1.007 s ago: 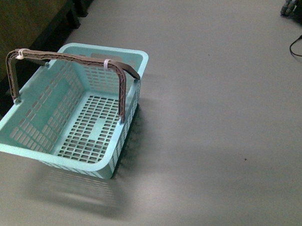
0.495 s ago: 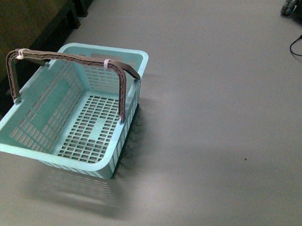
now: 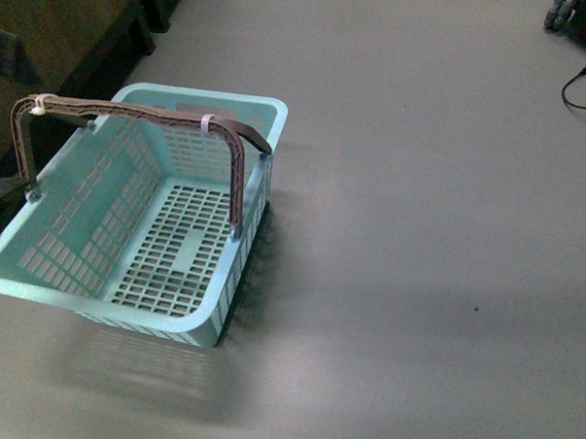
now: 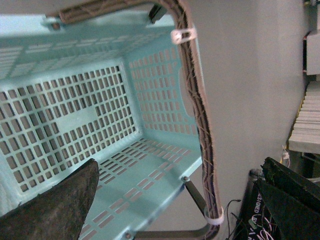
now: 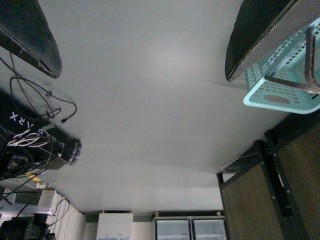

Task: Pick lemon and mango into basket

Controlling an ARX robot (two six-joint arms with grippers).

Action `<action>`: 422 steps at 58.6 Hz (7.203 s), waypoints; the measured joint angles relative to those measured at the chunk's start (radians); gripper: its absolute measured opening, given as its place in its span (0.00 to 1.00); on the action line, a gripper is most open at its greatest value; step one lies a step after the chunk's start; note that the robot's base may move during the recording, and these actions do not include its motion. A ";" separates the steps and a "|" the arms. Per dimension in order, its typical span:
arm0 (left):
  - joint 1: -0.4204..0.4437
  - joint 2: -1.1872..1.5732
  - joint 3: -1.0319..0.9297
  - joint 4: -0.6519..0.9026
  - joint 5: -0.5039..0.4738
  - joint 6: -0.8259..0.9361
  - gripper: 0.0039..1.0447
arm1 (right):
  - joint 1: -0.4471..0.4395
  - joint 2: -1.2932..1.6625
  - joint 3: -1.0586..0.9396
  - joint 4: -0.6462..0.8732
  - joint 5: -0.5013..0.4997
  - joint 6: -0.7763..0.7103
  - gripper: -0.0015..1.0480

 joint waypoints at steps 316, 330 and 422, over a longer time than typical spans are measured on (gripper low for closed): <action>-0.037 -1.036 0.114 -0.819 -0.111 -0.325 0.05 | 0.000 0.000 0.000 0.000 0.002 0.000 0.92; -0.041 -1.036 0.114 -0.819 -0.103 -0.338 0.05 | 0.000 0.000 0.000 0.000 0.002 0.000 0.92; -0.037 -1.038 0.115 -0.819 -0.109 -0.325 0.05 | 0.000 0.000 0.000 0.000 0.000 0.000 0.92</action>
